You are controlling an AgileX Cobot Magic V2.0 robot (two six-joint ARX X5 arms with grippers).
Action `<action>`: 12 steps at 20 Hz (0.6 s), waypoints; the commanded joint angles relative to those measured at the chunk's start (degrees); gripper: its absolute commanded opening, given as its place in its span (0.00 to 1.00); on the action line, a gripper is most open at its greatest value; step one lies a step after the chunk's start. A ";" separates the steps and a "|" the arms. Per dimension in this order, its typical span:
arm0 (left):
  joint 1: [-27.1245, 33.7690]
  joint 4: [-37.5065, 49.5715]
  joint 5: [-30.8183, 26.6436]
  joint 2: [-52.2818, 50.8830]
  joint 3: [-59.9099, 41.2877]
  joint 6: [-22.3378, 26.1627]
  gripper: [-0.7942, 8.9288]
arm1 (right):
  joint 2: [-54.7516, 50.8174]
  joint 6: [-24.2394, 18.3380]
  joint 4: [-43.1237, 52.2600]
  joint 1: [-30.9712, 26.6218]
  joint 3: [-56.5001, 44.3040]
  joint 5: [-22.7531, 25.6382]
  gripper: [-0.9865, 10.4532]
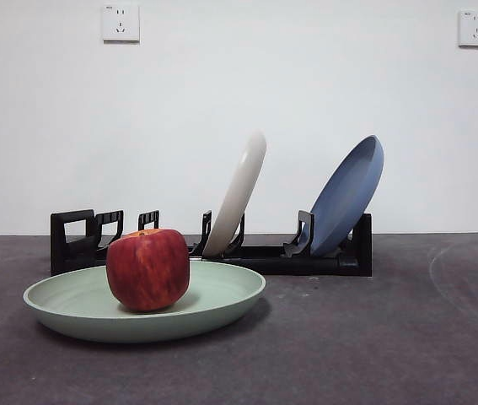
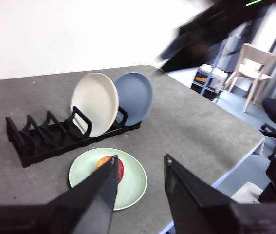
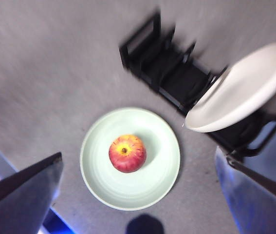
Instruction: Take the green plate from the plate rack,put the plate on the table,take the apple from the table,put the apple in the plate
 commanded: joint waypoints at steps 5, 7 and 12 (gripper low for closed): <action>-3.69 7.87 -0.35 -0.22 -6.75 -0.85 0.24 | -22.34 4.20 -1.42 0.22 -19.67 0.15 0.55; -5.01 12.94 -0.33 -0.22 -9.90 -1.03 0.24 | -31.45 7.72 -1.42 0.22 -29.22 1.18 0.55; -7.23 18.40 -0.33 0.09 -16.39 -4.22 0.24 | -50.18 15.67 -1.42 0.20 -48.19 4.39 0.55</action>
